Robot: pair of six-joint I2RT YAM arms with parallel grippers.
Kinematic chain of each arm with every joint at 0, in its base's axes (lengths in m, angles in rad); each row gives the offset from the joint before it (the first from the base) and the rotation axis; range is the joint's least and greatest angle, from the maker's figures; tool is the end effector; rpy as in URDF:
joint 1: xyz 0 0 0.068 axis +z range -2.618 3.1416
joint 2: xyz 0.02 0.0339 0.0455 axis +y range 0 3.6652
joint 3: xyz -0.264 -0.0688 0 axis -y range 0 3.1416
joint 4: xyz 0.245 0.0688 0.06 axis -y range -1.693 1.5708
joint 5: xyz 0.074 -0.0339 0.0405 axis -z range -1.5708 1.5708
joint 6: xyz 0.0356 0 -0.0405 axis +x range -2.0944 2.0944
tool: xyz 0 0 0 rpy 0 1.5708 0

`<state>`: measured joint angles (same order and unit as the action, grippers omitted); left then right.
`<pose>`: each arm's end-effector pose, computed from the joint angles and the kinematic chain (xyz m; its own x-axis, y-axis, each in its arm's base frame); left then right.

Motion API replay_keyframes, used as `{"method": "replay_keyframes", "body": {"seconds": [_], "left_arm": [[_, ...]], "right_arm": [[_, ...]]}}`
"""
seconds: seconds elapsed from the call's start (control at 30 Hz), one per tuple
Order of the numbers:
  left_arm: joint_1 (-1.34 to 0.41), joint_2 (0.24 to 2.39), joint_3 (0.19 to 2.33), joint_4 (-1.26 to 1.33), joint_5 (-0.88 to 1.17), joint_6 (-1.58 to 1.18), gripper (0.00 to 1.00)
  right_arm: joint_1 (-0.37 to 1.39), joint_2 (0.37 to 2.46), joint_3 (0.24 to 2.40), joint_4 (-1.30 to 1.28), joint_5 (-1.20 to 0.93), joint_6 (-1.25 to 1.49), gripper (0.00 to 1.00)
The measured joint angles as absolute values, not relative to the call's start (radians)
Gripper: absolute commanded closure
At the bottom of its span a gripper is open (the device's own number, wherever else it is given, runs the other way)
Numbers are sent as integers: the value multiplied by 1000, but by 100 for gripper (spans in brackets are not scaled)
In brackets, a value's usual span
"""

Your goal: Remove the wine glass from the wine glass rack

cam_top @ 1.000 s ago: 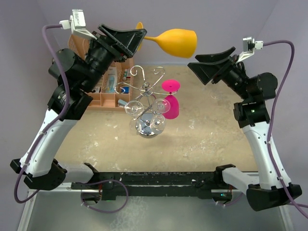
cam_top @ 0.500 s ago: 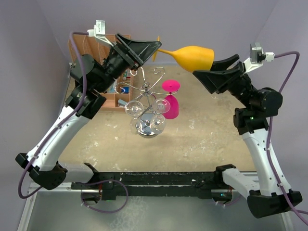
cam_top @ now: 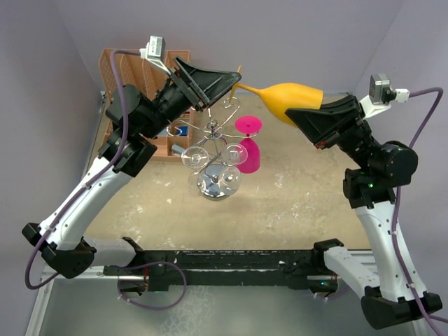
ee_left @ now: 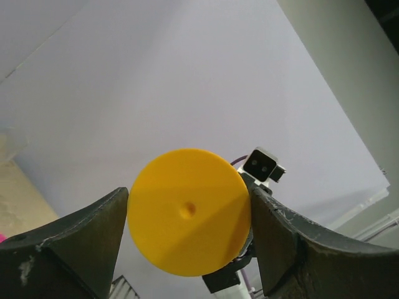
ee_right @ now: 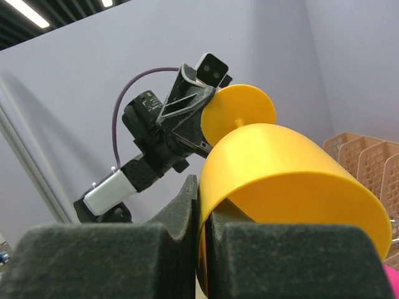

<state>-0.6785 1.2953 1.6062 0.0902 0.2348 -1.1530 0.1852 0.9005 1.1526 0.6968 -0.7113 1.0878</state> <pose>0.1996 -0.1716 0.5420 -0.5870 -0.6686 -0.4566 0.5931 0.0287 -0.8046 0.1305 0.0481 0.5217 -0.0836 0.6669 -0.7405 -0.9459 0.1807 0.2695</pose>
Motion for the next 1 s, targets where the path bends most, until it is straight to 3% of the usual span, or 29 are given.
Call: {"method": "replay_keyframes", "body": {"seconds": [0.37, 0.4, 0.47, 0.5, 0.53, 0.6, 0.73, 1.0], "left_arm": [[-673, 1201, 1756, -300, 14, -879, 31], [-673, 1181, 1756, -320, -6, -859, 32], [-673, 1150, 1756, -348, -35, -819, 49], [-673, 1134, 1757, -362, -50, -796, 52], [-673, 1121, 1757, -373, -62, -776, 51], [-673, 1099, 1757, -395, -84, -735, 37], [-673, 1063, 1757, -448, -133, -642, 19], [-673, 1010, 1759, -542, -172, -500, 1]], "right_arm": [[178, 844, 1271, 281, -445, 823, 100], [178, 832, 1278, 241, -410, 791, 100], [178, 813, 1290, 161, -349, 733, 100], [178, 803, 1298, 114, -315, 703, 100], [178, 794, 1308, 65, -275, 674, 100], [178, 775, 1325, -29, -194, 617, 100], [177, 762, 1342, -202, -56, 525, 100], [176, 892, 1370, -517, 145, 457, 100]]}}
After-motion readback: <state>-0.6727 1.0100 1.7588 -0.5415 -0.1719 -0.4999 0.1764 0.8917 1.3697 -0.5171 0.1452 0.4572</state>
